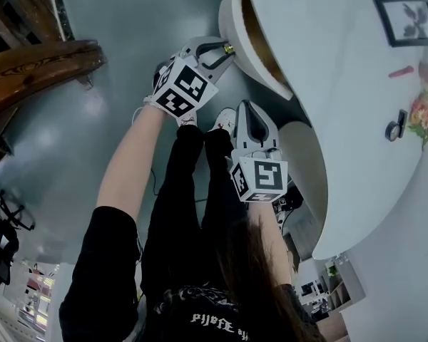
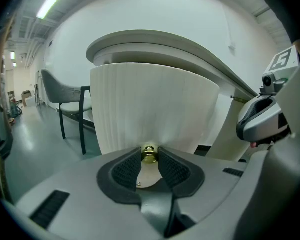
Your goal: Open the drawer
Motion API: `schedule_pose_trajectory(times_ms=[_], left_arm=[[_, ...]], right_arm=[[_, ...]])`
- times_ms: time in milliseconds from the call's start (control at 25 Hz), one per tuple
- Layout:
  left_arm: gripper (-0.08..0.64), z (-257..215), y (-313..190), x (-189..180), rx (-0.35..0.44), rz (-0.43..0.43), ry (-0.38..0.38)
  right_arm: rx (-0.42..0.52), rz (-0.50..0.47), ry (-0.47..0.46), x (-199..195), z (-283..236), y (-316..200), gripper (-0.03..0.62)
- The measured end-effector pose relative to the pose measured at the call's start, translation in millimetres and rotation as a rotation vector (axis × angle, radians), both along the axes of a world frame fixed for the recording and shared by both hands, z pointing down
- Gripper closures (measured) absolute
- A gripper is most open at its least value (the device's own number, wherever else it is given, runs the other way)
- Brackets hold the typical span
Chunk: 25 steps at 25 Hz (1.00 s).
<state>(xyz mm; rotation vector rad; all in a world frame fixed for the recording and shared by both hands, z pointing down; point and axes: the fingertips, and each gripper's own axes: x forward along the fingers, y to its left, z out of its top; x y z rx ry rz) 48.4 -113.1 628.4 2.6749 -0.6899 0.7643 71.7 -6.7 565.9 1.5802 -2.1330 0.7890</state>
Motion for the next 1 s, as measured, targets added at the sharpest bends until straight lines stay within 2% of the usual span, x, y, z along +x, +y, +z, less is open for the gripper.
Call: schedule_pose_trajectory(times_ms=[360, 1000], left_arm=[[0.445, -3.8, 8.9, -16.5, -0.015, -0.025, -0.031], [0.445, -4.1, 28.4, -48.8, -0.044, -0.085, -0.105]], right_arm=[[-0.022, -0.037, -0.038, -13.3, -9.3, 13.2, 0.566], [-0.032, -0.087, -0.046, -31.7, -30.6, 36.7, 0.566]])
